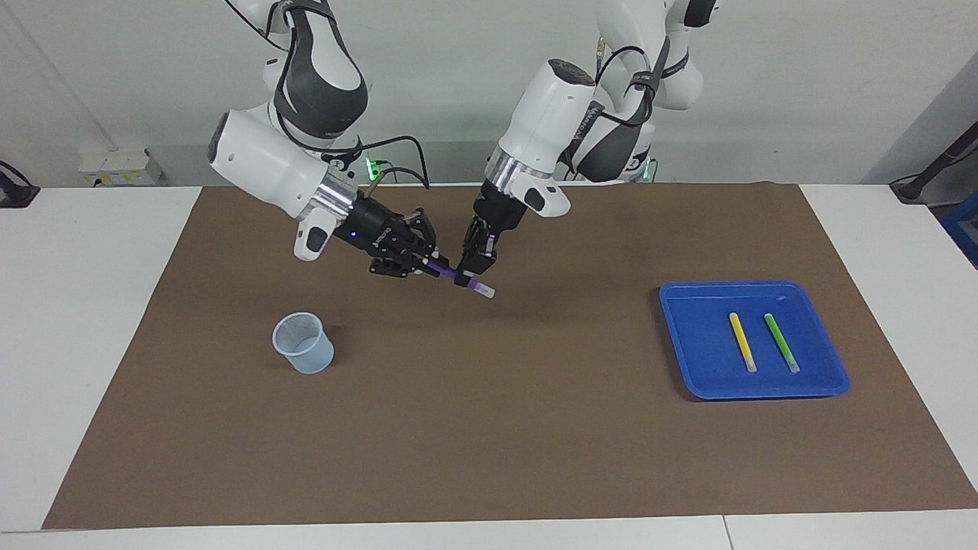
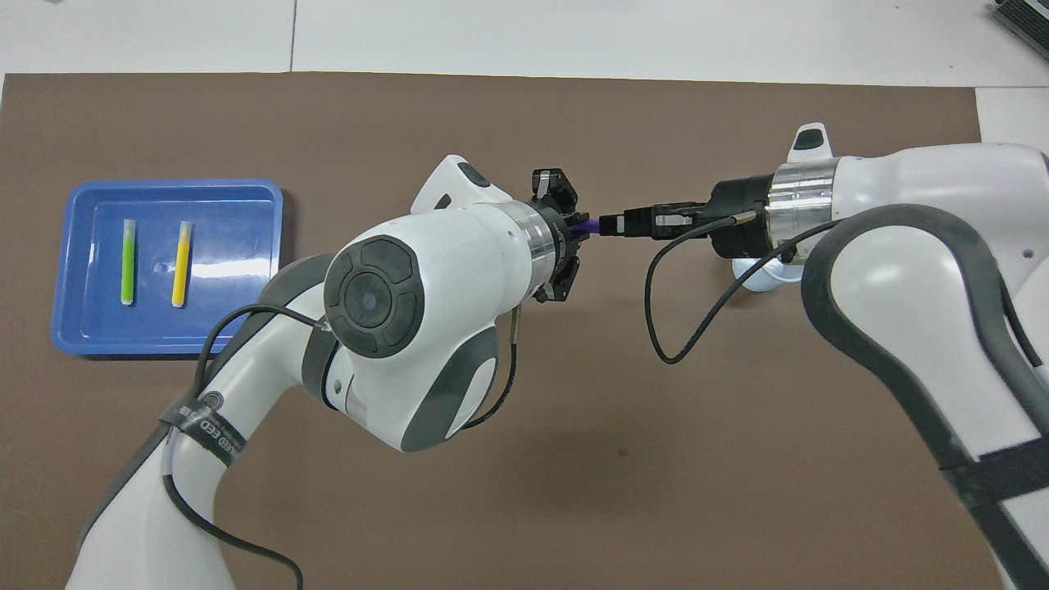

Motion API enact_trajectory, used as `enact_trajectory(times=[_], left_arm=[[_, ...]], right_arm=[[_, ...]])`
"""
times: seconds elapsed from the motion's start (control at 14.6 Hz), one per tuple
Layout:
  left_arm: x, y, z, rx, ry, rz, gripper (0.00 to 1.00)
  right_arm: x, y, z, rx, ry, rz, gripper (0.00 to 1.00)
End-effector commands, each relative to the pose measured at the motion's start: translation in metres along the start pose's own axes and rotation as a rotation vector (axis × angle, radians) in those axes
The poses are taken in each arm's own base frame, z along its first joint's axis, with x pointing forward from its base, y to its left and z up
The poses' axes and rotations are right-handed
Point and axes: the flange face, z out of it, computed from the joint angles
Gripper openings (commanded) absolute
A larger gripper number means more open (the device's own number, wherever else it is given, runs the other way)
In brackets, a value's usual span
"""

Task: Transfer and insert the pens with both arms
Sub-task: 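Insert the purple pen into the white cup with the right gripper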

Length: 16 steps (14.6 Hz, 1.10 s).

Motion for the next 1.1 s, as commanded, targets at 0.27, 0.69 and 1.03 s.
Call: enact_trajectory(times=[0.27,0.69,1.03], left_arm=[[0.006,0.004,-0.004,-0.005,0.001,-0.009,1.00],[0.040,0.026,-0.016,-0.021,0.034,-0.050,1.00],[0.087,0.041,-0.021,0.040,0.097,0.064,1.00]], right_arm=[[0.013,0.010,-0.061,-0.173,-0.047,-0.065,0.00],[0.012,0.049,-0.102,-0.522,-0.178,-0.174,0.00],[0.002,0.094,-0.121,-0.765,-0.298,-0.237,0.00]])
